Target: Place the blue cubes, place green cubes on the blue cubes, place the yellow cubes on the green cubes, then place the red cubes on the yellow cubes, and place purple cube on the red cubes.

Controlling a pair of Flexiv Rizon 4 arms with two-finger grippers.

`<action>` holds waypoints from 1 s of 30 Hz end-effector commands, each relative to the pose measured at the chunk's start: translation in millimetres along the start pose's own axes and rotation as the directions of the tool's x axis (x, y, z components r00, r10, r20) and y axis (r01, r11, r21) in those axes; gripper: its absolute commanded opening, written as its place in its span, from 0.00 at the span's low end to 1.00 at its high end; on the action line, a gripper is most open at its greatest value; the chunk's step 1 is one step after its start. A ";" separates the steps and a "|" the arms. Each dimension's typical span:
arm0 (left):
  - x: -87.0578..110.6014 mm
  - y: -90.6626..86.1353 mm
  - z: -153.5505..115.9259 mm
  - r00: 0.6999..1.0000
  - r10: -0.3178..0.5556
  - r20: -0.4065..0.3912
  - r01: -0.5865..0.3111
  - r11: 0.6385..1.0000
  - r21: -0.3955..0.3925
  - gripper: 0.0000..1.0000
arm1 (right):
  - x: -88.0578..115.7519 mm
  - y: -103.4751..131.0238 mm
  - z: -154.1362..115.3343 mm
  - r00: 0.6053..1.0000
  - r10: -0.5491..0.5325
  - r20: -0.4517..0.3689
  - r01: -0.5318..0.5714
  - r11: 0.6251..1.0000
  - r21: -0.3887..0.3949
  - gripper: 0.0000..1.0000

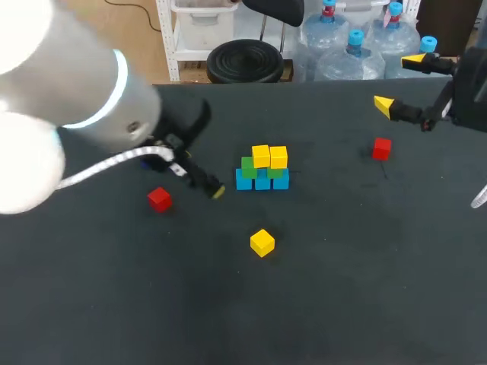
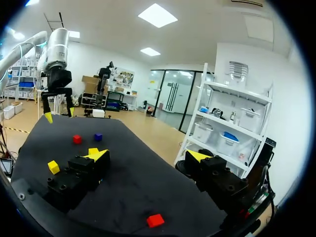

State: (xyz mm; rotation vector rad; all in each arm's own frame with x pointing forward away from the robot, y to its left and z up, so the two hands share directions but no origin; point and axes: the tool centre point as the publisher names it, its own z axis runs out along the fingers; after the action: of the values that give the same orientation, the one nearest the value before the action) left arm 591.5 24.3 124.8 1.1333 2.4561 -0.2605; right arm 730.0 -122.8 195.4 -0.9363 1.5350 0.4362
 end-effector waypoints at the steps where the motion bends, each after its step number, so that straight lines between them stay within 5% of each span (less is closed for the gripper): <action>1: -8.4 -22.2 16.2 0.992 -0.022 -0.127 0.026 0.999 0.028 1.00 | -0.3 0.4 -0.9 1.000 0.000 0.000 0.000 1.000 0.000 1.00; 10: 9.9 -60.2 51.1 0.991 -0.039 -0.130 0.053 0.993 0.107 1.00 | -0.3 0.4 -0.9 1.000 0.000 0.000 0.000 1.000 0.000 1.00; 18: 4.8 -69.9 77.7 0.997 -0.008 -0.082 0.019 0.990 0.137 1.00 | -0.3 0.4 -0.9 1.000 0.000 0.000 0.000 1.000 0.000 1.00; 30: 4.1 -82.2 107.1 0.984 0.088 -0.156 -0.051 0.974 0.222 1.00 | -0.3 0.4 -0.9 1.000 0.000 0.000 0.000 1.000 0.000 1.00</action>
State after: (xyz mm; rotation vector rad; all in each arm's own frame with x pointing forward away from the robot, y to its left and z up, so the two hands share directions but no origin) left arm 549.9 -55.0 30.3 1.3563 2.5568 -0.4347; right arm 730.0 -122.7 195.6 -0.9365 1.5352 0.4358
